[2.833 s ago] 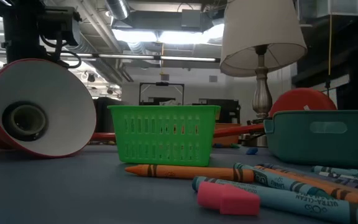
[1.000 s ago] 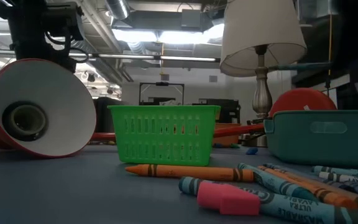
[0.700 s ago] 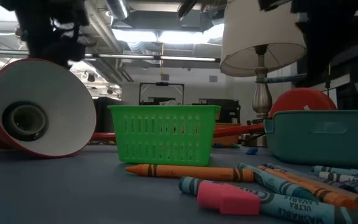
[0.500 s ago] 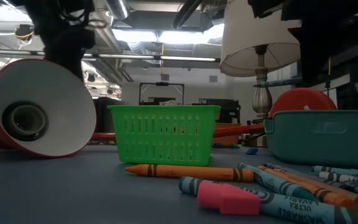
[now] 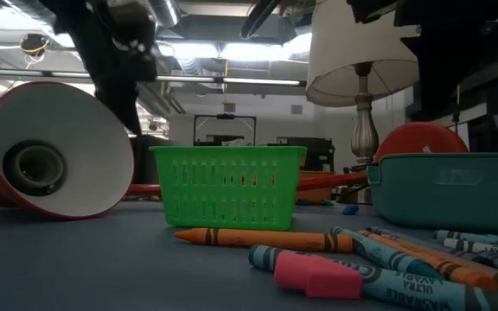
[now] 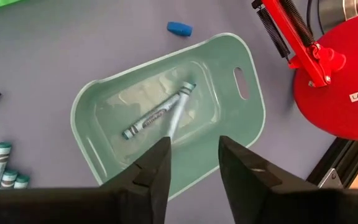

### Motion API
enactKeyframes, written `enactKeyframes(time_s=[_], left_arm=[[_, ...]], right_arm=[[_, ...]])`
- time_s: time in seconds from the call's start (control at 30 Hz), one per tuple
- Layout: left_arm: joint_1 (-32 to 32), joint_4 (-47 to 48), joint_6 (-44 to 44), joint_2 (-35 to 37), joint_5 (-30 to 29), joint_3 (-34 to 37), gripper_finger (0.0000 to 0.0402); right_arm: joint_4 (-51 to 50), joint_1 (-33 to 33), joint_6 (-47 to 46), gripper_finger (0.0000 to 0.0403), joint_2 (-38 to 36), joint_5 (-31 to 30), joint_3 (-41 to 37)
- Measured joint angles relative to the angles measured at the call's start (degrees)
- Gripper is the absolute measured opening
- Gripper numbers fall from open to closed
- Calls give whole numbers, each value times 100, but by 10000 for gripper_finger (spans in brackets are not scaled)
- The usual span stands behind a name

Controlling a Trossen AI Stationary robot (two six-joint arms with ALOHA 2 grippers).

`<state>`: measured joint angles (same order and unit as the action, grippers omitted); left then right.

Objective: Sort crayons
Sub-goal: Put the gray crayon into the orange bin

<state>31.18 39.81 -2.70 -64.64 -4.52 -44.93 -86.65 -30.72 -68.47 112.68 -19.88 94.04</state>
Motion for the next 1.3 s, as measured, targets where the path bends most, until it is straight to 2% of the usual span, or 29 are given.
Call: enactKeyframes(time_s=[0.2,0.33,0.57,0.73,0.83,1.3], left_arm=[[555,23,-1159,-687,245,2,101],[755,23,-1535,-1099,485,2,101],[835,20,-1718,-1650,665,2,101],[837,-10,-2008,-1886,415,2,101],[852,-10,-2149,-2026,226,2,101],[1093,-261,-2373,-2535,252,7,101]], right_arm=[[2,0,0,133,0,0,0],[-1,1,69,134,0,-17,0],[-3,2,867,134,0,-267,0],[-5,4,1172,134,0,-413,2],[-5,2,1196,134,0,-413,2],[-3,2,1198,134,0,-413,2]])
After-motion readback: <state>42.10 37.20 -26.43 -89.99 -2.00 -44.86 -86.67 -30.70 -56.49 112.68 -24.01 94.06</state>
